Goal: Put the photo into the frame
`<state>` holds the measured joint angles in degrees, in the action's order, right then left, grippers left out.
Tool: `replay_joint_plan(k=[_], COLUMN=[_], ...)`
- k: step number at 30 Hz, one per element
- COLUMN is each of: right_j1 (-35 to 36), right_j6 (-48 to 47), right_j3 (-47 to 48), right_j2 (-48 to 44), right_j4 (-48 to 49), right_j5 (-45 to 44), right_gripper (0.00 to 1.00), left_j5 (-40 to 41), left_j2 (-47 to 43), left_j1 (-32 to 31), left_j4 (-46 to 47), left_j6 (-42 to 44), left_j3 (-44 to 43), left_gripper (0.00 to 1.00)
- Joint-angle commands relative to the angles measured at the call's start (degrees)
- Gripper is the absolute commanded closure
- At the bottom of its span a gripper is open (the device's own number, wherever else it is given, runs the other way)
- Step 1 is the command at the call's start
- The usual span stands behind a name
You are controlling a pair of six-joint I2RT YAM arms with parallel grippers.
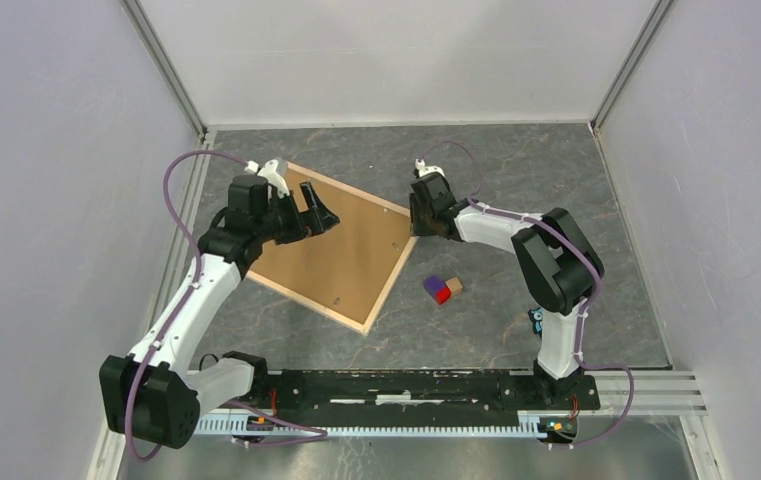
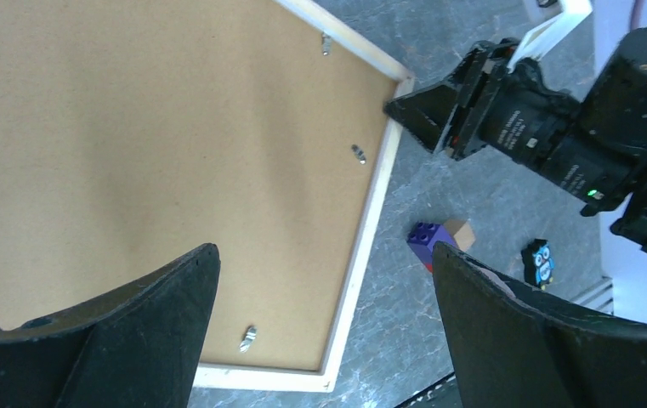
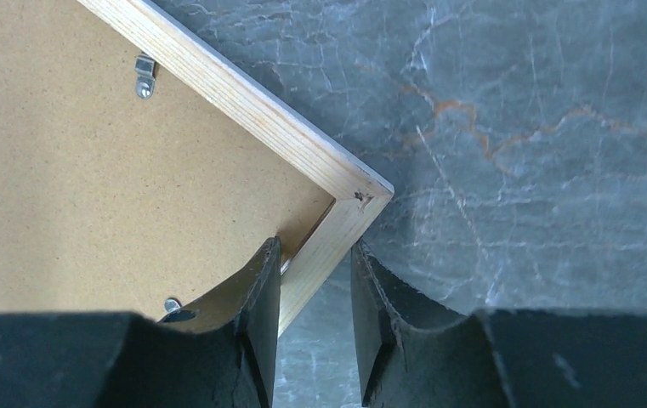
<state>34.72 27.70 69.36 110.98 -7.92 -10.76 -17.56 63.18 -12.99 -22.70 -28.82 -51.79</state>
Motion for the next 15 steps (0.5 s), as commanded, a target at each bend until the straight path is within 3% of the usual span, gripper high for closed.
replay_joint_plan(k=[1, 6, 9, 15], right_j1=[-0.19, -0.60, -1.00, -1.98], right_j6=[-15.34, -23.23, -26.51, -30.55], right_j3=[3.61, 7.86, 7.02, 6.90], right_j2=[2.70, 5.37, 5.22, 4.91], right_j4=[-0.86, -3.42, -1.94, -0.77], right_j5=[4.41, 6.64, 8.41, 10.61], right_gripper=[0.88, 0.99, 1.00, 1.00], left_j5=[4.26, 8.69, 11.15, 9.94], left_j2=[1.17, 4.25, 5.88, 13.29], left_j1=[-0.23, 0.03, 1.42, 12.46], left_j4=[-2.80, -7.49, -6.84, -5.61], left_j6=[4.12, -0.29, -3.33, -4.93], left_j3=[-5.13, -11.16, -13.16, -14.40], left_gripper=[0.00, 0.00, 0.00, 0.00])
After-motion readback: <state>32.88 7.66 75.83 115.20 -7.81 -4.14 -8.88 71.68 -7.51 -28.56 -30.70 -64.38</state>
